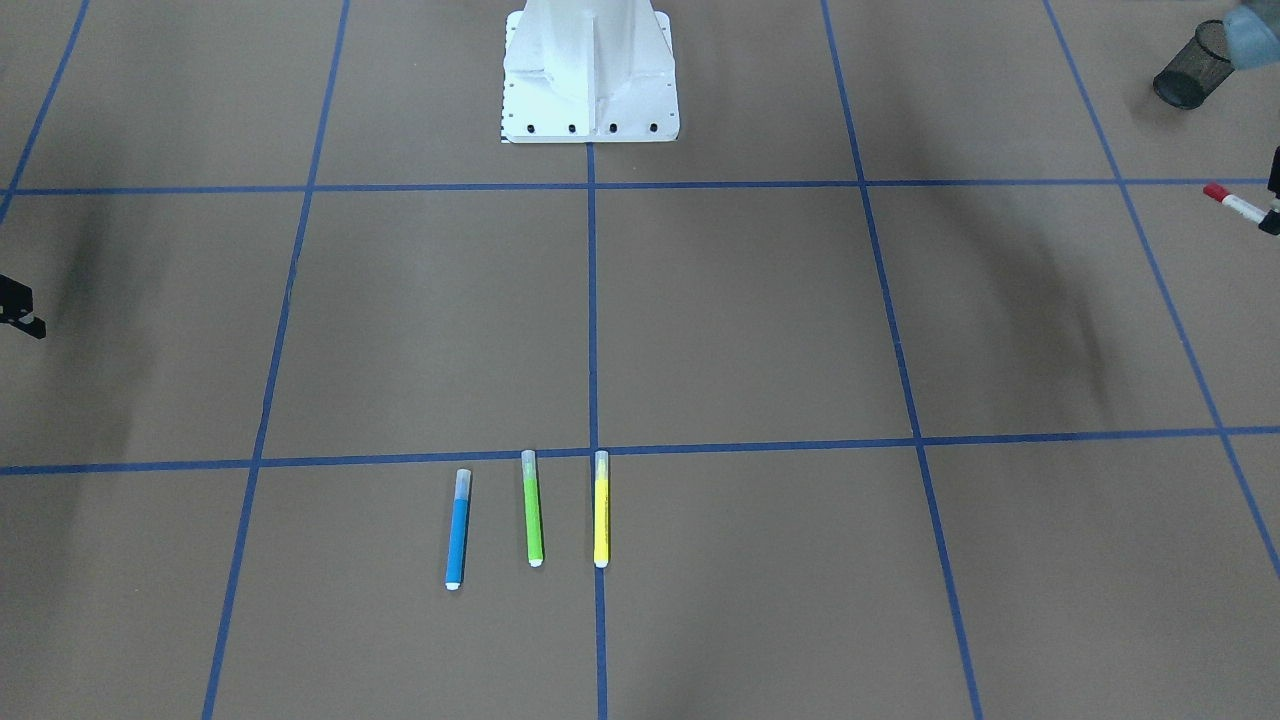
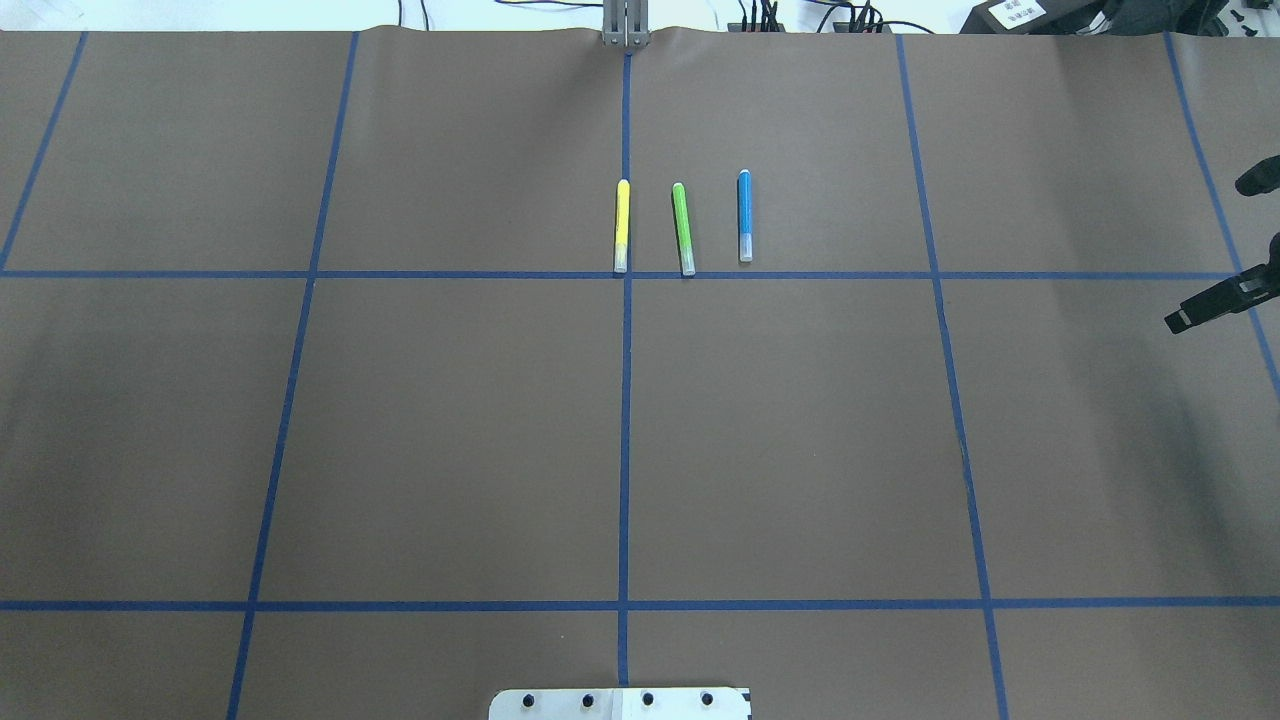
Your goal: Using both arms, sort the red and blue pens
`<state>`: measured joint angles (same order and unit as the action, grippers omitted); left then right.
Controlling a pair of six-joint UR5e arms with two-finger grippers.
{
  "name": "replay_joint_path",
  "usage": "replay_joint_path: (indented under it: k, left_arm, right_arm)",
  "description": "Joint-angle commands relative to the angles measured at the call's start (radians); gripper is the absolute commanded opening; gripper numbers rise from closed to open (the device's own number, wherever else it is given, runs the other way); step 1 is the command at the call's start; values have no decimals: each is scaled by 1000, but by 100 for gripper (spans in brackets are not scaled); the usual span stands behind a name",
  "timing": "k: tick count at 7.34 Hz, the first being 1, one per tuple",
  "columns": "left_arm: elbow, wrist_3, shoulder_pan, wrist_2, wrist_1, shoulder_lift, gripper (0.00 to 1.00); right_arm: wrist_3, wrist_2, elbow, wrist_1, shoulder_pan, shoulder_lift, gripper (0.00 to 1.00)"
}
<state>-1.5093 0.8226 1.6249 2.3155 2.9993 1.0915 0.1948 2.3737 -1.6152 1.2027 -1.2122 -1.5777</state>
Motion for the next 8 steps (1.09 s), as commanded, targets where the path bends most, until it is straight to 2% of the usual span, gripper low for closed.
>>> replay_joint_path:
  k: [1,3,5,6,8]
  left_arm:
    - [31,-34,276,90,46,-76,0]
    - [35,-205,485,130,38,-152,0]
    - [59,-307,623,137,46,-208,0]
    - [66,-336,685,171,41,-217,0]
    - [105,-408,758,174,43,-220,0]
  right_arm:
    - [0,-1,0,0,0,5,100]
    - [0,-1,1,0,-1,13,100]
    - [0,-1,1,0,-1,19,100]
    - [0,-1,3,0,-1,21,100]
    - [0,-4,8,0,-1,24,100]
